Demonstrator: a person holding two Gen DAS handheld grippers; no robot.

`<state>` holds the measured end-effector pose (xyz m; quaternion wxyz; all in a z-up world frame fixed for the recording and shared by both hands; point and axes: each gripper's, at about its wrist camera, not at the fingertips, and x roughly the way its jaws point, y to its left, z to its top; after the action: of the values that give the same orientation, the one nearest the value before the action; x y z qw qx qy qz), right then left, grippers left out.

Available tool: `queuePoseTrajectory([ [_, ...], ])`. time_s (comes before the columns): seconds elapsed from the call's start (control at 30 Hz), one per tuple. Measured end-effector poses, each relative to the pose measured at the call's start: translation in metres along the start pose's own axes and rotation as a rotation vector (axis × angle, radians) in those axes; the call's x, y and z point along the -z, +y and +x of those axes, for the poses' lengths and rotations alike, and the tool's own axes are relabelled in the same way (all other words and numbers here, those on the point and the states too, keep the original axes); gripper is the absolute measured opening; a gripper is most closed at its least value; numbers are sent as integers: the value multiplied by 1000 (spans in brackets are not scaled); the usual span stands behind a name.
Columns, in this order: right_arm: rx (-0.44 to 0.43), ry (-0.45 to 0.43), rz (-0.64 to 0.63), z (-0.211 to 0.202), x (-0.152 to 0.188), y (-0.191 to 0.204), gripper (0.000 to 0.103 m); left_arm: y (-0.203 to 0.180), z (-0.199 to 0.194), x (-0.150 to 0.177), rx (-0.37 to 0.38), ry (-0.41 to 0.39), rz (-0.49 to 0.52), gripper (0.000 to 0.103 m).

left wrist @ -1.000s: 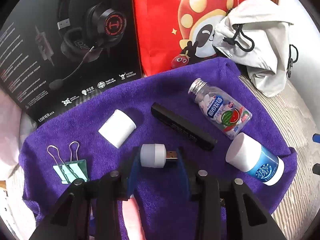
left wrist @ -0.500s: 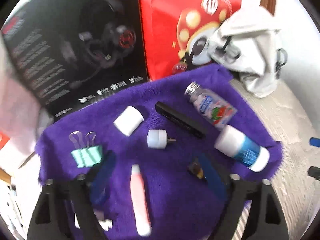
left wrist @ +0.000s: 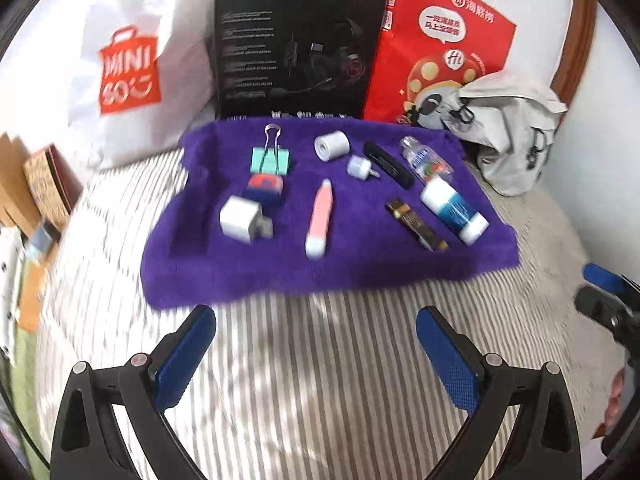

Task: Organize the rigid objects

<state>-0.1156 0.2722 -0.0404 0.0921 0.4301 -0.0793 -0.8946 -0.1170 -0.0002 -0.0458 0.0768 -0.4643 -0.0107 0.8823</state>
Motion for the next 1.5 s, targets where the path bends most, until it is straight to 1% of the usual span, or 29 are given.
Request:
queuePoseTrajectory([
  [0.1,-14,-8,-10,-3,2,17,103,2,-5,19,0,13,-27,101],
  [0.17,2,-12,-17,-6,5,26,103,4,-4,28,19,21,-62,101],
  [0.2,21,-13,-18,-7,7,30,103,6,-6,33,41,20,-78,101],
  [0.27,54,-11,-19,-8,10,35,103,7,-14,42,54,14,-94,101],
  [0.4,113,-18,-7,-16,20,42,103,2,-29,52,13,-2,-65,103],
  [0.5,154,-25,-24,-24,30,47,103,-3,-44,58,10,-30,-53,103],
  [0.57,166,-33,-31,-28,36,49,103,-6,-52,61,-1,-41,-46,103],
  [0.67,173,-32,-38,-32,44,52,103,-12,-63,65,-35,-61,-21,103],
  [0.87,191,-44,-56,-39,55,56,103,-19,-75,71,-22,-86,-8,103],
  [0.97,192,-52,-64,-43,58,59,103,-20,-79,73,-35,-91,-6,103],
  [1.27,203,-60,-65,-52,65,61,103,-22,-89,76,-44,-104,5,103],
  [1.5,202,-64,-65,-54,68,61,103,-20,-93,78,-54,-111,-4,103],
])
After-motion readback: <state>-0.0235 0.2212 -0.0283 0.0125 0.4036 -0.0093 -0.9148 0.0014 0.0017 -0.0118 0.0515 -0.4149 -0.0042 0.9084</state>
